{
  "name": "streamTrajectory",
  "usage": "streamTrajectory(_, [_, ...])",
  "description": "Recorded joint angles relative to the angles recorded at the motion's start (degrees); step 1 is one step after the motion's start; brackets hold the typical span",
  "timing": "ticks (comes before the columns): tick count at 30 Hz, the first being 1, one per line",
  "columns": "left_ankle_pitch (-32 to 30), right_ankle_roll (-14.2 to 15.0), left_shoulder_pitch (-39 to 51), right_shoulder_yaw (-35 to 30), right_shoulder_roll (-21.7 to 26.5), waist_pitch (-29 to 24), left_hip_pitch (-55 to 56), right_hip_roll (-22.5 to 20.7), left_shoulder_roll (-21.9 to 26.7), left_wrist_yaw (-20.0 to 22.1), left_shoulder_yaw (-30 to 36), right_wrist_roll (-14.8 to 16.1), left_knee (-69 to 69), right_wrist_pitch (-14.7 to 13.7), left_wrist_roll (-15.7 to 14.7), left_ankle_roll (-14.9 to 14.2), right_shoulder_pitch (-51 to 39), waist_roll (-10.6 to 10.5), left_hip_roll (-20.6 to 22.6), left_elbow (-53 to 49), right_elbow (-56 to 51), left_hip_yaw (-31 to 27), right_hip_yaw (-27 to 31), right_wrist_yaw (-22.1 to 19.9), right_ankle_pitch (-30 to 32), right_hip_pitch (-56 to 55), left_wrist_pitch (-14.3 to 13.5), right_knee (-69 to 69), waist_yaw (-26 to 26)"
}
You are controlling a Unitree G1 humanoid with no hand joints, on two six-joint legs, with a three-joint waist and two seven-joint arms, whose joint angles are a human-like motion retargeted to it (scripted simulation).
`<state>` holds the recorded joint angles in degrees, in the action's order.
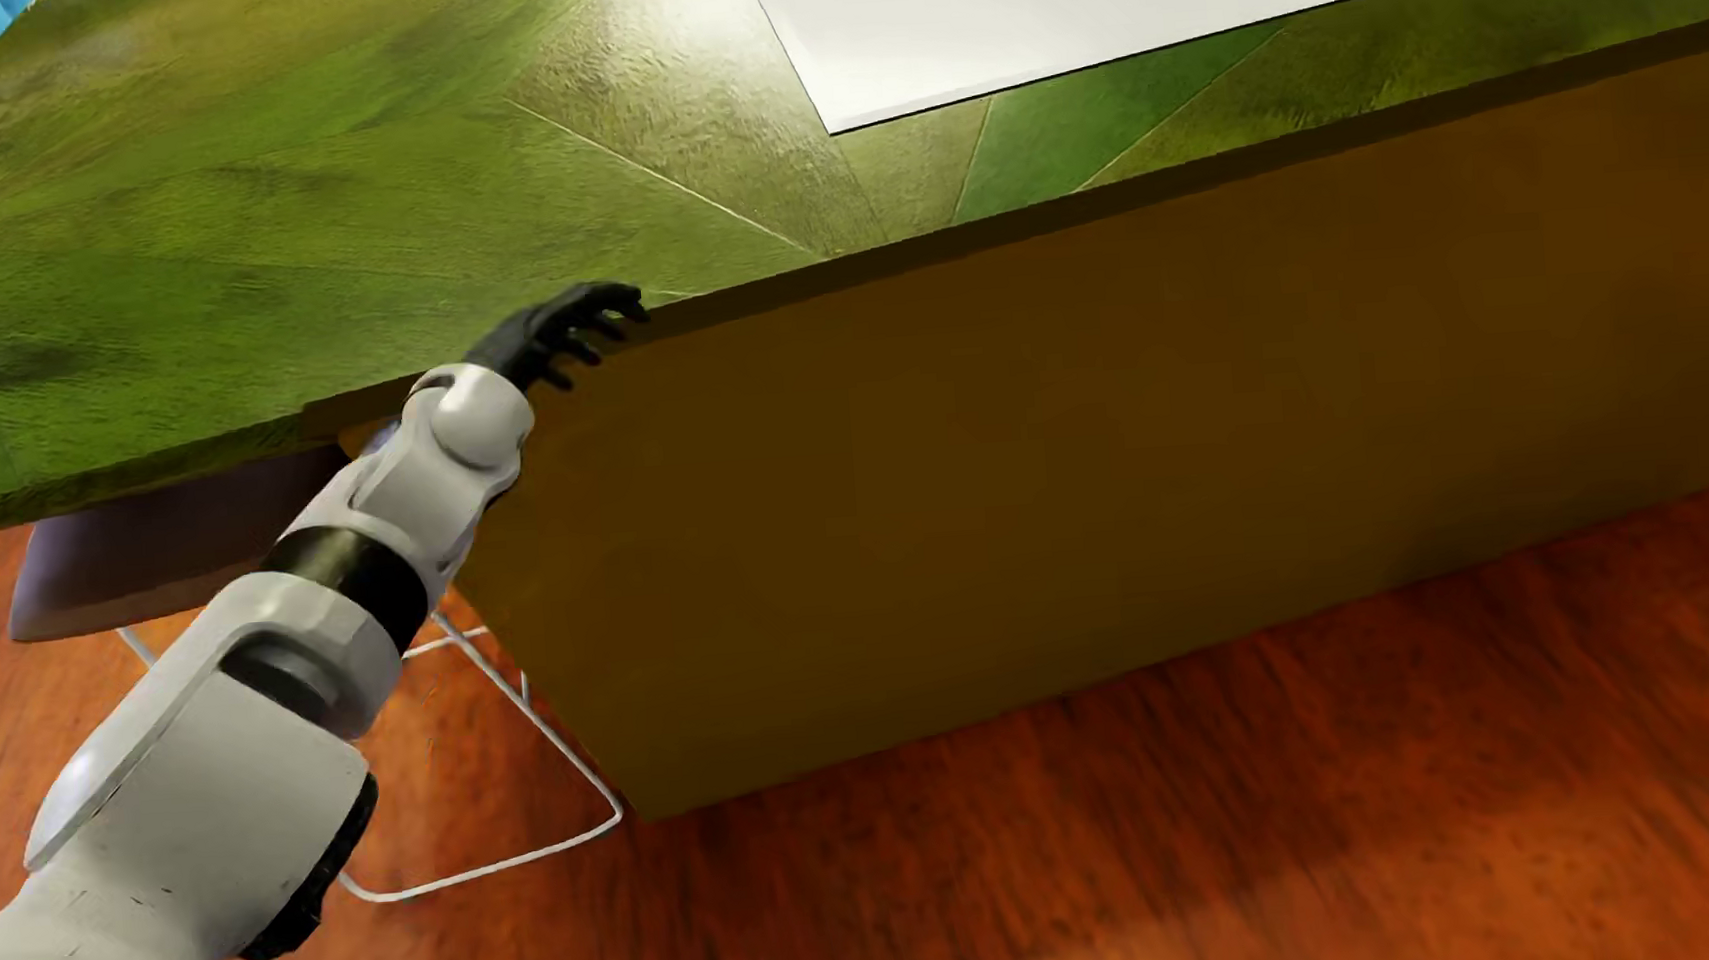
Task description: Reach out
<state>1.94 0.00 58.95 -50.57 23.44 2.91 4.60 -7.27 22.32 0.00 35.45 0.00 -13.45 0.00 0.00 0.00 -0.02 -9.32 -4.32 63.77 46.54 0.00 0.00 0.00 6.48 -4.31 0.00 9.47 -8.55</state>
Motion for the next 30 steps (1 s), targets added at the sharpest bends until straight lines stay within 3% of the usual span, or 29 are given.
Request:
streamTrajectory(3, [-2.1,0.0,17.0,2.4,2.0,0.5,0.1,0.1,6.8,0.0,-2.6,0.0,0.4,0.0,0.0,0.0,-1.3,-3.3,0.3,2.1,0.4,0.0,0.0,0.0,-2.1,-0.3,0.0,0.2,0.2])
streamTrajectory(6, [-2.6,0.0,26.9,2.8,4.5,1.0,-0.4,0.2,11.5,0.0,3.4,0.0,0.6,0.0,0.0,0.0,-1.4,-6.3,0.5,3.5,0.9,0.0,0.0,0.0,-3.4,0.0,0.0,0.4,0.6])
streamTrajectory(8, [-1.0,0.0,30.8,1.1,5.0,1.0,-0.7,0.2,11.7,0.0,5.2,0.0,0.6,0.0,0.0,0.0,-1.8,-7.1,0.5,4.2,2.3,0.0,0.0,0.0,-2.3,0.4,0.0,0.0,-1.3])
streamTrajectory(14, [1.2,0.0,28.9,-0.4,4.4,0.9,-1.3,0.3,8.0,0.0,10.8,0.0,0.6,0.0,0.0,0.0,-1.7,-7.4,0.6,8.1,4.6,0.0,0.0,0.0,-0.6,0.8,0.0,0.0,-4.1])
streamTrajectory(30, [1.6,0.0,29.1,1.0,4.6,0.9,-1.6,0.1,7.5,0.0,10.1,0.0,0.7,0.0,0.0,0.0,-1.3,-6.9,0.4,7.8,3.5,0.0,0.0,0.0,-0.3,1.2,0.0,-0.5,-4.8])
